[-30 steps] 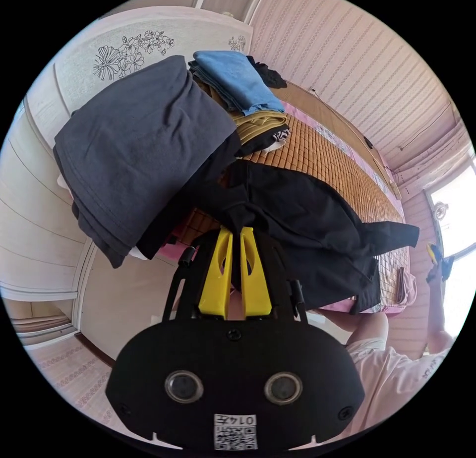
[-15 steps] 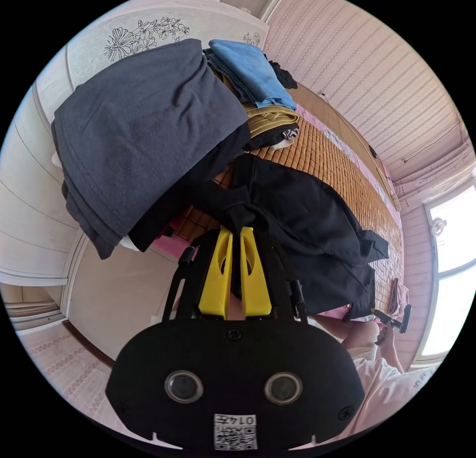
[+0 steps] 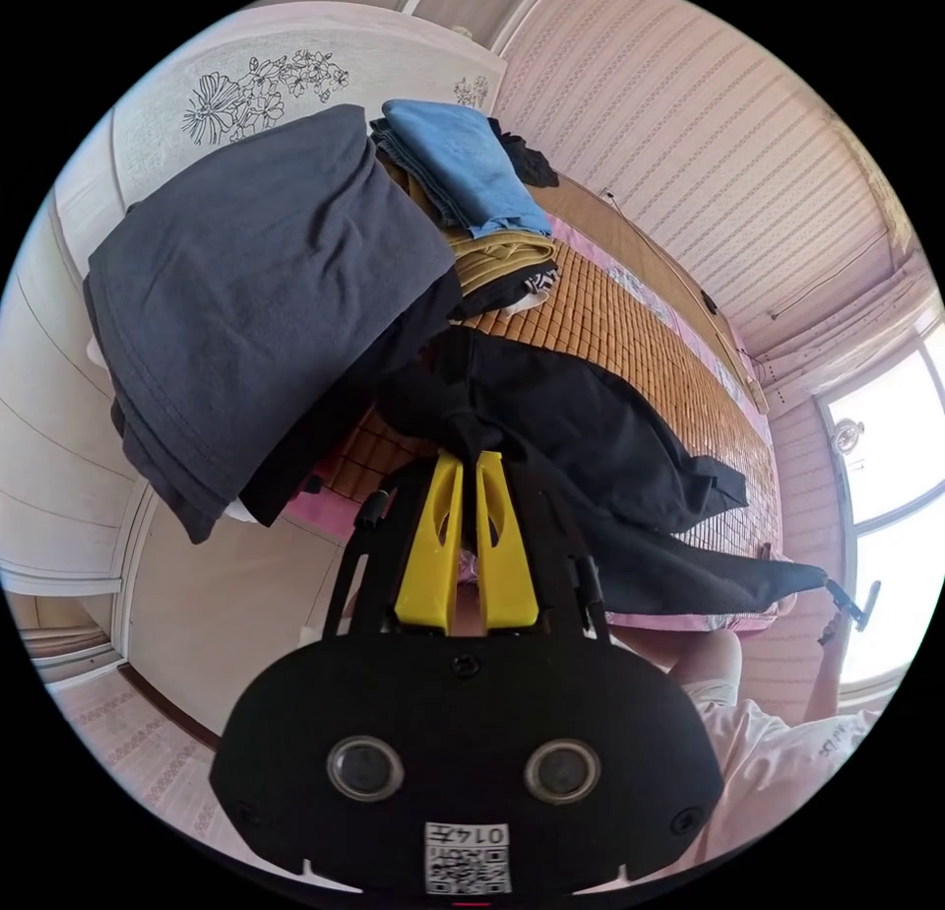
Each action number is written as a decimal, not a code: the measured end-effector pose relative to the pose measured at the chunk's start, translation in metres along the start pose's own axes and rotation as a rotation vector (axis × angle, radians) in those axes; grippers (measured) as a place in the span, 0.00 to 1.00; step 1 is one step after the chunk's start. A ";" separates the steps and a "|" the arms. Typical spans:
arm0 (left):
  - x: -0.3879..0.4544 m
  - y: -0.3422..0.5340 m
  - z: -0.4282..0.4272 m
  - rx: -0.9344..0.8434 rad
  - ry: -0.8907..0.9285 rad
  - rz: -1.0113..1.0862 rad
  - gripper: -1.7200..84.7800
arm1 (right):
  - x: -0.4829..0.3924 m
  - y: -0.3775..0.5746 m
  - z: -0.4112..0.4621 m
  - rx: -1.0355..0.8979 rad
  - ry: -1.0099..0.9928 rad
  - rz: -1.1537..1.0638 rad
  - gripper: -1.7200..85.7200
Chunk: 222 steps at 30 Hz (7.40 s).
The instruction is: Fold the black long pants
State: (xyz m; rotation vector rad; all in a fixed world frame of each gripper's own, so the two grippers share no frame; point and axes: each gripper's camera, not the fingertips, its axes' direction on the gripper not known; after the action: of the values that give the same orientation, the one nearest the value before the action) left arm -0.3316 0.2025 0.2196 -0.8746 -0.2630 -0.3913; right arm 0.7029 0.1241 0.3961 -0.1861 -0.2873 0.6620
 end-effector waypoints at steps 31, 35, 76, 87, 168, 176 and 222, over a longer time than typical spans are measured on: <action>0.108 0.061 0.071 -0.063 -0.260 0.140 0.09 | 0.104 0.045 0.203 -0.259 -0.126 0.520 0.04; 0.197 0.063 0.084 -0.054 -0.204 0.516 0.09 | 0.108 0.058 0.191 -0.157 -0.196 0.513 0.03; 0.520 0.101 0.284 -0.494 0.144 1.310 0.15 | 0.002 0.025 0.184 -0.018 -0.132 0.387 0.03; 0.343 0.048 0.225 -0.375 0.010 0.896 0.14 | -0.072 0.036 0.268 -0.125 -0.205 0.422 0.08; 0.284 0.103 0.180 0.317 0.269 0.796 0.04 | -0.341 -0.039 0.245 0.167 0.005 -0.199 0.01; 0.380 0.083 0.281 0.173 0.355 1.060 0.08 | -0.195 -0.017 0.268 0.112 0.030 0.163 0.02; 0.867 0.151 0.654 -0.225 0.181 1.736 0.11 | 0.199 -0.042 0.314 0.252 -0.320 0.529 0.02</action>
State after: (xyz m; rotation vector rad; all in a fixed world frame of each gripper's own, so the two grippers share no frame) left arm 0.4704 0.6088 0.8472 -0.9801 0.7366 1.1334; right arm 0.7761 0.2411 0.7442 0.0942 -0.4639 1.2490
